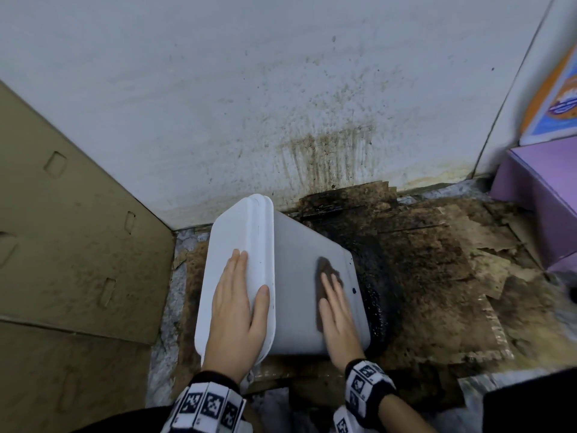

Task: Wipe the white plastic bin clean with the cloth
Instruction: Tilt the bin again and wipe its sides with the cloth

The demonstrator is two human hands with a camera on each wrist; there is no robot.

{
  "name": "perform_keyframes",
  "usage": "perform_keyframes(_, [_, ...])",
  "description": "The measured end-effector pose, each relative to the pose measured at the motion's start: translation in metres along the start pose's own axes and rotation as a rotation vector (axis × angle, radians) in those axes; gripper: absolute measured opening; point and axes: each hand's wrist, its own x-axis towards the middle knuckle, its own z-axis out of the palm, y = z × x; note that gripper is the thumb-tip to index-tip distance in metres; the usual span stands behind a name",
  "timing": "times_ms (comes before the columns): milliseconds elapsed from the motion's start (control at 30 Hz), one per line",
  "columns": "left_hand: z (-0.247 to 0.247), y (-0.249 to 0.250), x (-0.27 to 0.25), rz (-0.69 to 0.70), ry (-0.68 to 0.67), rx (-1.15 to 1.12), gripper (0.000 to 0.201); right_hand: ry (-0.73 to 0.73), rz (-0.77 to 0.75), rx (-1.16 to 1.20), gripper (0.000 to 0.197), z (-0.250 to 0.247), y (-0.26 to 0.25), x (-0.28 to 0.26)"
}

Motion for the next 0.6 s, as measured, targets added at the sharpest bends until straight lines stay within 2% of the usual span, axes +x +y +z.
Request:
perform_keyframes(100, [0.000, 0.003, -0.001, -0.005, -0.008, -0.004, 0.071, 0.014, 0.186, -0.029, 0.046, -0.008, 0.046, -0.004])
perform_keyframes(167, [0.002, 0.007, 0.000, -0.001, -0.008, 0.003, 0.071, 0.006, 0.266, -0.029, 0.046, -0.010, 0.041, -0.005])
perform_keyframes(233, [0.003, 0.010, 0.001, 0.000, -0.005, 0.016, 0.072, 0.021, 0.279, 0.030, 0.046, -0.007, 0.020, -0.006])
perform_keyframes(367, [0.006, 0.015, 0.001, 0.005, -0.010, 0.045, 0.072, 0.072, 0.140, 0.170, 0.041, 0.007, -0.033, -0.023])
perform_keyframes(467, [0.010, 0.020, 0.003, 0.010, -0.003, 0.066, 0.071, 0.057, -0.028, 0.188, 0.046, 0.014, -0.071, -0.038])
perform_keyframes(533, [0.011, 0.024, 0.003, 0.011, -0.004, 0.068, 0.071, 0.037, -0.097, 0.194, 0.045, 0.013, -0.085, -0.044])
perform_keyframes(600, [0.012, 0.028, 0.001, 0.009, -0.010, 0.065, 0.072, 0.035, -0.098, 0.209, 0.045, 0.010, -0.083, -0.045])
